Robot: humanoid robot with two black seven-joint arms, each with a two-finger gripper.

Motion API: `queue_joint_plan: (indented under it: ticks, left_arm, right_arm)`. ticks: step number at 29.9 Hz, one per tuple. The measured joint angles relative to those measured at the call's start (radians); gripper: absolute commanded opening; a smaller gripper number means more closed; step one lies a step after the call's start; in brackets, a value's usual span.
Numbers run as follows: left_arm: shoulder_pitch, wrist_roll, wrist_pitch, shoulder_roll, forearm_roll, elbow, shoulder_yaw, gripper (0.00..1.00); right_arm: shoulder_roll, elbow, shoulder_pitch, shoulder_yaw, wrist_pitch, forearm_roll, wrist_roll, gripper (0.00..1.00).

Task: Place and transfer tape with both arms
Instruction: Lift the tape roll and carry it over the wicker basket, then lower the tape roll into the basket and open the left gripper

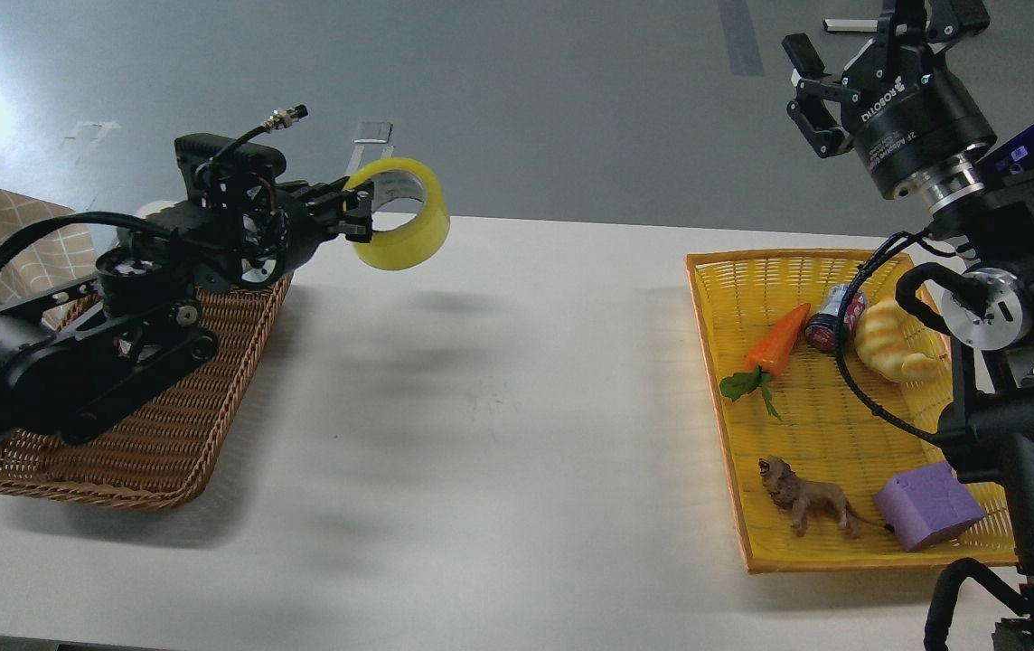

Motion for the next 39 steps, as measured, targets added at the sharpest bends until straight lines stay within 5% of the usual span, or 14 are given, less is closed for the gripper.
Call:
queue_joint_plan:
  ticks: [9, 15, 39]
  left_arm:
    - [0.087, -0.016, 0.112, 0.266, -0.003, 0.0, 0.011, 0.0]
    - [0.222, -0.102, 0.193, 0.357, -0.001, 0.0, 0.011, 0.0]
    - [0.408, -0.254, 0.289, 0.323, -0.007, 0.158, 0.011, 0.0]
  right_arm:
    - [0.018, -0.021, -0.001, -0.006, 0.0, 0.0, 0.0, 1.0]
    - [0.019, -0.037, 0.0, -0.02, 0.0, 0.0, 0.0, 1.0]
    - [0.007, -0.031, -0.027, -0.026, 0.002, 0.0, 0.001, 1.0]
